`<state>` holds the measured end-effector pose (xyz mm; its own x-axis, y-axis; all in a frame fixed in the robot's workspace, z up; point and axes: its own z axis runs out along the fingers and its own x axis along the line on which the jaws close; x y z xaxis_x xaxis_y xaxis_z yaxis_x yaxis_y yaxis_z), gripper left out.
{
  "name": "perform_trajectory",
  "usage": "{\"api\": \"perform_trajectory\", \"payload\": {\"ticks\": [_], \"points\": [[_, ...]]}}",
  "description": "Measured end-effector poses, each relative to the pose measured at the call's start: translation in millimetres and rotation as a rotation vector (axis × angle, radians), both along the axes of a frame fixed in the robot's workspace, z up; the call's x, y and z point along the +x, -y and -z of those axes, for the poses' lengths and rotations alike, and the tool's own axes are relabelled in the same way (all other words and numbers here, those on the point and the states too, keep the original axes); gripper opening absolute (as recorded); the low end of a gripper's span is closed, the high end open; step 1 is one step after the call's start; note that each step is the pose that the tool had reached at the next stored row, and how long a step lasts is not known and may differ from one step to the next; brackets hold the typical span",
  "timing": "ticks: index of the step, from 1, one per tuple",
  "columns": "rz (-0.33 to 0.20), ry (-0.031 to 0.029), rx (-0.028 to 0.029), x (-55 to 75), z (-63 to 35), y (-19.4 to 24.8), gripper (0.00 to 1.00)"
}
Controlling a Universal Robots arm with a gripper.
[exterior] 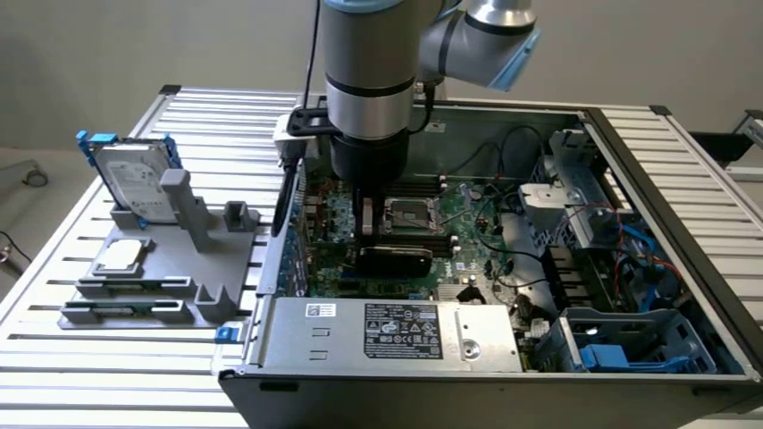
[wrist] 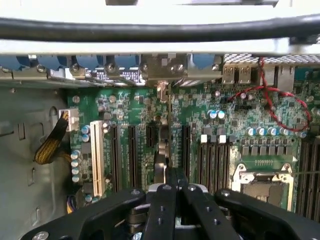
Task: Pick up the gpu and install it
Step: 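Press down on the gpu until it lock into place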
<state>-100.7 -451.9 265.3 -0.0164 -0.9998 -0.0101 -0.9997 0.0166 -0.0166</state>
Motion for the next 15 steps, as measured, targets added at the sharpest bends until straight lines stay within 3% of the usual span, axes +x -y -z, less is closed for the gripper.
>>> {"api": "perform_trajectory", "payload": {"ticks": [4, 7, 11, 15], "points": [[0.000, -0.0004, -0.0003, 0.0, 1.1, 0.0, 0.11], [0.000, -0.0019, 0.0034, 0.1, -2.1, -0.3, 0.11], [0.000, -0.0118, 0.0005, -0.2, -10.0, -0.1, 0.11], [0.000, -0.0285, 0.0005, -1.8, -13.2, -0.1, 0.11]]}}
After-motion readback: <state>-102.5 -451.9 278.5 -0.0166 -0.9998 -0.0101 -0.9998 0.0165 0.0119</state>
